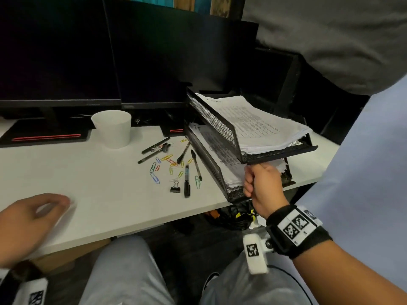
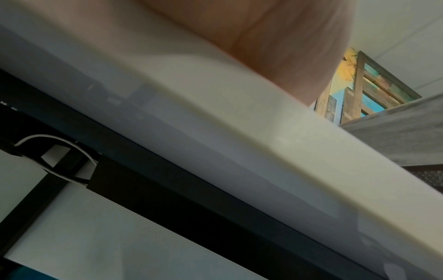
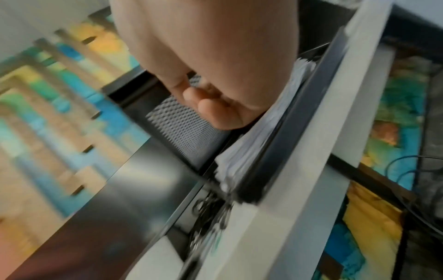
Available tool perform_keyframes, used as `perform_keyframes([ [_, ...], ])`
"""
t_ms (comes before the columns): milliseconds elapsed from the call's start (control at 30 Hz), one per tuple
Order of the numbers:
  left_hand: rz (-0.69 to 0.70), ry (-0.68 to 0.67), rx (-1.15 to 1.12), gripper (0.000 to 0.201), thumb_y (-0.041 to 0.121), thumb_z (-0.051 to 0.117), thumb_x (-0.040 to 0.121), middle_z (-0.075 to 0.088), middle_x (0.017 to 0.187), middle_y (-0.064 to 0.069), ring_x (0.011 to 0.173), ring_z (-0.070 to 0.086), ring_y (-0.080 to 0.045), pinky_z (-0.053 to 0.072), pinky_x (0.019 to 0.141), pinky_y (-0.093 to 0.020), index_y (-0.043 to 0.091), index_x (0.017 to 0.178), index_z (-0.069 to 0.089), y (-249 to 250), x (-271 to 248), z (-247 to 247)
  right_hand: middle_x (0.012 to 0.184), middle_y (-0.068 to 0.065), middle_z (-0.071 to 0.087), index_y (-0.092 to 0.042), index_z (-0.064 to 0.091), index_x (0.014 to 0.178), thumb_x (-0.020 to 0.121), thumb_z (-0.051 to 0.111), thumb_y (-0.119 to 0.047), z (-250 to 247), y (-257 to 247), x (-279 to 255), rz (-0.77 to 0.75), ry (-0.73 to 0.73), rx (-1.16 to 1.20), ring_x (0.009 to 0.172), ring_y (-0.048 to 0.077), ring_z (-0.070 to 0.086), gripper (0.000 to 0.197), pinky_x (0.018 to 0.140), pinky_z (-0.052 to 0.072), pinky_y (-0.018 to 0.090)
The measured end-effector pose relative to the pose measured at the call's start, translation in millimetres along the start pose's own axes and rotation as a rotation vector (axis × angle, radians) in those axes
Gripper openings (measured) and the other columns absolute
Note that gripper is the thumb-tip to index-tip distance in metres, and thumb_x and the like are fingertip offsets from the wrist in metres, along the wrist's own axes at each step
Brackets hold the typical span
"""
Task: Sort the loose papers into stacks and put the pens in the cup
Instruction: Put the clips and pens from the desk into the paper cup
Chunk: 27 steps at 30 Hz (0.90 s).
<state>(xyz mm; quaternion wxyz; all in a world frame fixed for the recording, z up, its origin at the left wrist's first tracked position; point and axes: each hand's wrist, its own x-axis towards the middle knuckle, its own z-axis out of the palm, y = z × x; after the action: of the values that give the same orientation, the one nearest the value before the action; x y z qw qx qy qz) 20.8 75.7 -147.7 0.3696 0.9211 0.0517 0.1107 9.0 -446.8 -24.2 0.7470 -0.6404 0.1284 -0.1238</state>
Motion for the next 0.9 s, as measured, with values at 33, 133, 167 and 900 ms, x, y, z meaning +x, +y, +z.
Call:
perform_keyframes([
  [33,-0.015,0.003,-0.002,0.017,0.055,0.065,0.095,0.073,0.099,0.013,0.096,0.067,-0.018,0.055,0.093,-0.049,0.041,0.097,0.073,43.4,-22.1,-11.8,0.053,0.002,0.043,-0.009,0.056,0.076,0.105,0.054,-0.008,8.7,0.4,-12.1,-0.01,-0.123,-0.054,0.039,0.016,0.03,0.029,0.038,0.026,0.024],
  [133,-0.007,0.029,0.014,0.017,0.057,0.063,0.095,0.071,0.101,0.019,0.1,0.064,-0.015,0.052,0.092,-0.042,0.044,0.098,0.073,91.6,-36.4,-18.0,0.054,0.007,0.049,-0.002,0.065,0.077,0.105,0.061,-0.015,46.6,-4.3,-36.6,-0.066,-0.447,-0.266,0.038,0.018,0.035,0.031,0.04,0.032,0.024],
  [167,-0.017,0.031,0.052,0.016,0.056,0.061,0.096,0.071,0.102,0.019,0.1,0.064,-0.016,0.051,0.09,-0.04,0.045,0.098,0.072,89.6,-38.2,-19.8,0.056,0.008,0.052,-0.001,0.067,0.079,0.104,0.062,-0.015,62.3,-8.0,-39.2,-0.086,-0.521,-0.327,0.04,0.018,0.04,0.03,0.041,0.035,0.025],
  [900,-0.103,0.034,-0.117,0.008,0.047,0.065,0.094,0.074,0.101,0.028,0.102,0.067,0.004,0.054,0.096,-0.032,0.046,0.094,0.073,78.2,-36.7,-23.8,0.128,0.013,0.064,-0.023,0.056,0.139,0.097,0.067,-0.024,344.4,6.4,86.2,-0.215,-0.616,-1.135,0.111,0.037,0.069,0.043,0.089,0.063,0.053],
])
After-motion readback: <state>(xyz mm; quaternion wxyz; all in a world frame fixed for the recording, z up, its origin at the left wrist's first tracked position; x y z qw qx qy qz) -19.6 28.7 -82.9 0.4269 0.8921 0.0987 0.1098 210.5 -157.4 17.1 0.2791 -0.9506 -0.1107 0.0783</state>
